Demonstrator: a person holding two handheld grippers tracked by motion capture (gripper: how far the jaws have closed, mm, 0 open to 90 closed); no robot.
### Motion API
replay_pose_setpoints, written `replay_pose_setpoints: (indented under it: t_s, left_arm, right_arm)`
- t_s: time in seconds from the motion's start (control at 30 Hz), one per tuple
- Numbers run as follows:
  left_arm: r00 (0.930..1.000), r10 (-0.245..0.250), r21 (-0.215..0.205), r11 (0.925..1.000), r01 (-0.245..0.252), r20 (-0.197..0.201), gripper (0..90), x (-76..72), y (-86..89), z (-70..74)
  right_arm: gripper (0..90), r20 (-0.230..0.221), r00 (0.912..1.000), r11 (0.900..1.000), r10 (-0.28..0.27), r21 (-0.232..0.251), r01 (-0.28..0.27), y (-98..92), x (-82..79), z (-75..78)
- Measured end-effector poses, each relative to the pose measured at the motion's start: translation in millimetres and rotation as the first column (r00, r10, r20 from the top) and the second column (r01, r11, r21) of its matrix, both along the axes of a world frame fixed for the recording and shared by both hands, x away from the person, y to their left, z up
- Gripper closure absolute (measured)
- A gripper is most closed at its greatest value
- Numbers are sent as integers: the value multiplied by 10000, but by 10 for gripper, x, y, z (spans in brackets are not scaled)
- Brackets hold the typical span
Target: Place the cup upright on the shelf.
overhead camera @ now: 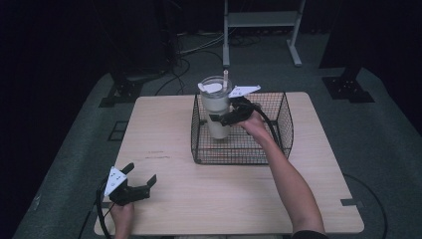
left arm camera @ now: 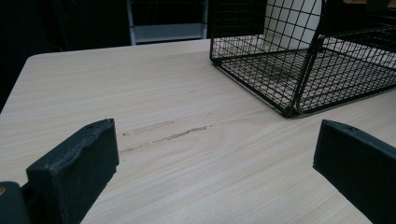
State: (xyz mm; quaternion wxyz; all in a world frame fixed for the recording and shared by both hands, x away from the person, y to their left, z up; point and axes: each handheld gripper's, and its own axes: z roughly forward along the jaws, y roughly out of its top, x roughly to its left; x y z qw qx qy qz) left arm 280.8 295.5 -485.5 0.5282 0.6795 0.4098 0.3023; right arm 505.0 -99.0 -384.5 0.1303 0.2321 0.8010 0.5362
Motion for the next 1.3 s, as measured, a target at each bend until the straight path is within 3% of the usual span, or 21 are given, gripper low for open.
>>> replay_pose_setpoints:
  t_s: [0.4, 0.93, 1.13, 1.3]
  left_arm:
    - [10000, -24, -43, 10000, 24, 3, 0, 0, 3, -1]
    - [10000, -49, -33, 10000, 49, -16, 0, 1, 6, 0]
    - [10000, -53, -45, 10000, 53, -4, 0, 0, 6, 0]
    - [10000, -50, -32, 10000, 50, -7, 0, 0, 4, 0]
  right_arm:
    - [88, -343, 9994, 9991, -55, -424, 40, 15, 101, -178]
    - [88, -630, 9979, 9944, 174, -1029, -238, 83, 113, -296]
    - [87, -399, 9990, 9959, 195, -872, -230, 76, 93, -333]
    - [86, -350, 9986, 9933, 398, -1076, -433, 27, 66, -325]
